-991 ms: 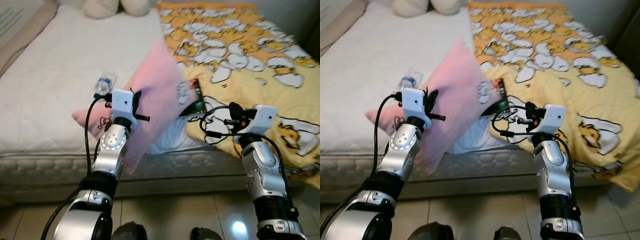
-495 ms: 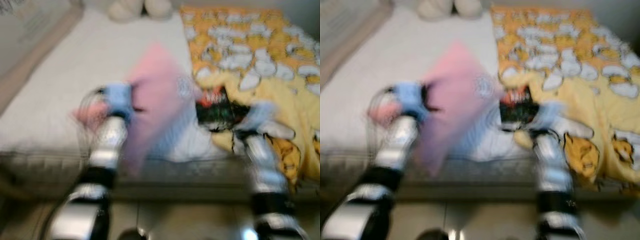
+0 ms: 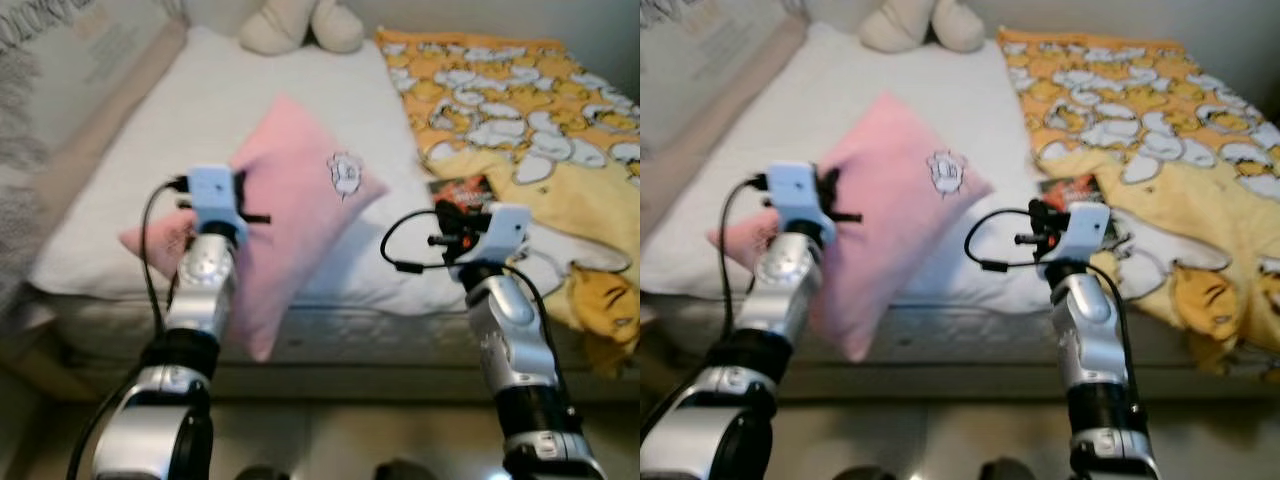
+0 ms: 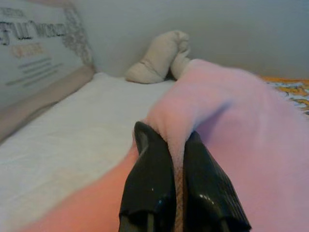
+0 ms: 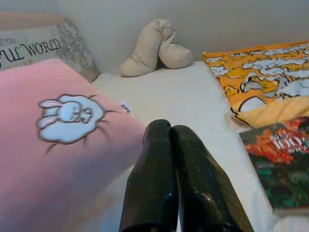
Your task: Clean up the room
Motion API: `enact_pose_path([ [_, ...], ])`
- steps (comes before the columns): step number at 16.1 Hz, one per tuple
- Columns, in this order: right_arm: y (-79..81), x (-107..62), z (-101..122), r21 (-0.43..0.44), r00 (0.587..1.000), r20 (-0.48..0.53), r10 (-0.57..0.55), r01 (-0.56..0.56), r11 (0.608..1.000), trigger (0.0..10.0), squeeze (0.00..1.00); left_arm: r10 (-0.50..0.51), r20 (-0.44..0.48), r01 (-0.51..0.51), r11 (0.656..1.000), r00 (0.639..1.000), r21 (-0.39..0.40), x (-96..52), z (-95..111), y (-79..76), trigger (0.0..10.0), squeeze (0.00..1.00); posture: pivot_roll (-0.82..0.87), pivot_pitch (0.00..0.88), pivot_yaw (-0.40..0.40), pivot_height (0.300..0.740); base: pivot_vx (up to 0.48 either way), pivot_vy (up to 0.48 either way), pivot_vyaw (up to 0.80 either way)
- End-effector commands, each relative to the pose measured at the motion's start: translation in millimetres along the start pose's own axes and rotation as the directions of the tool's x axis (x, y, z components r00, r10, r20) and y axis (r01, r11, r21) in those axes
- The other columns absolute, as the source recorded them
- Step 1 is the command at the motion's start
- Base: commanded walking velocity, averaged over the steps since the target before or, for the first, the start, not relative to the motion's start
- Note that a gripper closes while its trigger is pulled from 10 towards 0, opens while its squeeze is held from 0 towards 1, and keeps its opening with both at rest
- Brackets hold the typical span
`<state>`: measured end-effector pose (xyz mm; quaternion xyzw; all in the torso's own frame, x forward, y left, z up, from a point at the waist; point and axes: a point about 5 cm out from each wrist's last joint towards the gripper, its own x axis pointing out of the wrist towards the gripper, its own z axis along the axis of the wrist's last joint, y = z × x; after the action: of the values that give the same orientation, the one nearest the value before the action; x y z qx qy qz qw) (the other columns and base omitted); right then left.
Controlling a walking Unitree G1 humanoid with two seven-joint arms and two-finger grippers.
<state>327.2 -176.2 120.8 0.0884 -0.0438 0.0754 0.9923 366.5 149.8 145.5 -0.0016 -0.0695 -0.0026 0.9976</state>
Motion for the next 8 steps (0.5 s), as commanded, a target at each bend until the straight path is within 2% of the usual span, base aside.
enact_pose_path([
  [1,-8.3,-2.0,1.1,-0.003,1.000,-0.010,-0.021,0.021,1.000,10.0,0.00,-0.029,0.054,0.029,1.000,0.998,-0.003,7.8,15.8,-13.1,0.0,0.00,-0.07,0.000,0.006,0.719,0.000,0.424,0.00],
  [2,-7.2,-1.7,0.5,-0.002,1.000,-0.012,-0.016,0.016,1.000,10.0,0.00,-0.031,0.052,0.031,1.000,0.998,0.002,9.5,16.9,-13.7,0.0,0.00,-0.07,0.000,0.006,0.719,0.000,0.420,0.00],
  [8,-3.0,-0.7,-1.6,0.006,1.000,-0.017,-0.006,0.006,1.000,10.0,0.00,-0.041,0.039,0.041,0.999,0.998,-0.001,13.8,18.4,-18.3,0.0,0.00,-0.07,0.000,0.011,0.719,0.295,0.379,0.00],
])
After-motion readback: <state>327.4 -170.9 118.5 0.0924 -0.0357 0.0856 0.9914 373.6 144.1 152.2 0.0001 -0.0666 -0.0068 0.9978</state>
